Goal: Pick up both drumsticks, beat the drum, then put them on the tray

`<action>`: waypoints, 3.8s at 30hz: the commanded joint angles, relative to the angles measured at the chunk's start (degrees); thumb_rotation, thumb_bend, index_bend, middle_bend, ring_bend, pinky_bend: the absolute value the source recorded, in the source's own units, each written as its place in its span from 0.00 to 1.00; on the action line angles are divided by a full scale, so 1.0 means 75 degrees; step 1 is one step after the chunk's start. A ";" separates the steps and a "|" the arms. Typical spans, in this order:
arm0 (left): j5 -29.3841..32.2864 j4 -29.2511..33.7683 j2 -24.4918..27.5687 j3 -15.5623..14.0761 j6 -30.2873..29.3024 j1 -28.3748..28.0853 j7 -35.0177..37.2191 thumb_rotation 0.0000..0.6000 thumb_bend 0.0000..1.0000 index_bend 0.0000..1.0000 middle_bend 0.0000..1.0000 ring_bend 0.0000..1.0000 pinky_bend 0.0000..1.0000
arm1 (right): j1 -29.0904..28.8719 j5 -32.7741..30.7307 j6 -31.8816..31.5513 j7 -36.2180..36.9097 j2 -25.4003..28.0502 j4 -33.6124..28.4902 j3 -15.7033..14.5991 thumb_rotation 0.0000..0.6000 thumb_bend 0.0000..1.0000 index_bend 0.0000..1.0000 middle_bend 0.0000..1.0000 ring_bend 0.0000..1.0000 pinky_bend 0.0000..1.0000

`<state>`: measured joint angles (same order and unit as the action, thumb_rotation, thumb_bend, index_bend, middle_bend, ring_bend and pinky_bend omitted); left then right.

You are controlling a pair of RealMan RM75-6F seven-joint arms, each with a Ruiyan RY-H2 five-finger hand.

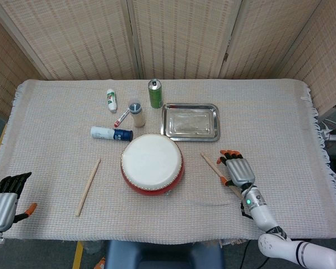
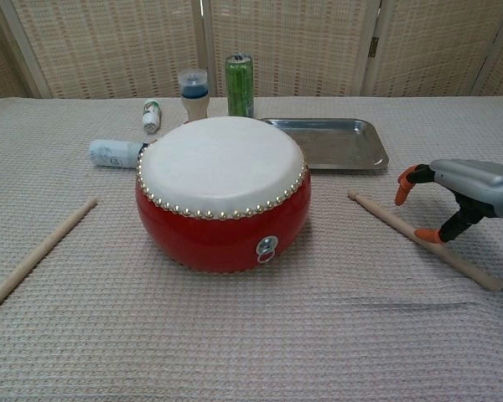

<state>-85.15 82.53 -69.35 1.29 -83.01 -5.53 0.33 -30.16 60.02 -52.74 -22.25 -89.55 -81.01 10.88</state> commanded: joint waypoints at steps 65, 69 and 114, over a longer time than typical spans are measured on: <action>-0.0213 0.0258 0.0223 -0.0128 -0.0033 0.0030 0.0187 1.00 0.28 0.11 0.13 0.12 0.11 | 0.0565 0.2440 -0.0067 1.0866 0.1406 -0.0364 0.0681 1.00 0.48 0.67 0.34 0.23 0.26; -0.0199 0.0353 0.0262 -0.0139 -0.0008 0.0032 0.0106 1.00 0.29 0.11 0.13 0.12 0.11 | 0.0506 0.3020 0.0004 1.3068 0.1312 0.0400 0.0493 1.00 0.48 0.67 0.37 0.30 0.33; -0.0239 0.0615 0.0404 -0.0228 0.0161 -0.0008 -0.0070 1.00 0.29 0.11 0.13 0.12 0.11 | -0.0230 0.4370 -0.0883 1.7030 -0.1064 0.5090 -0.1721 1.00 0.13 0.82 0.62 0.58 0.54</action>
<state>-86.94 87.14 -66.32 -0.43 -81.81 -5.59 -0.20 -31.81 92.86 -59.46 105.57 -97.44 -42.92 -1.96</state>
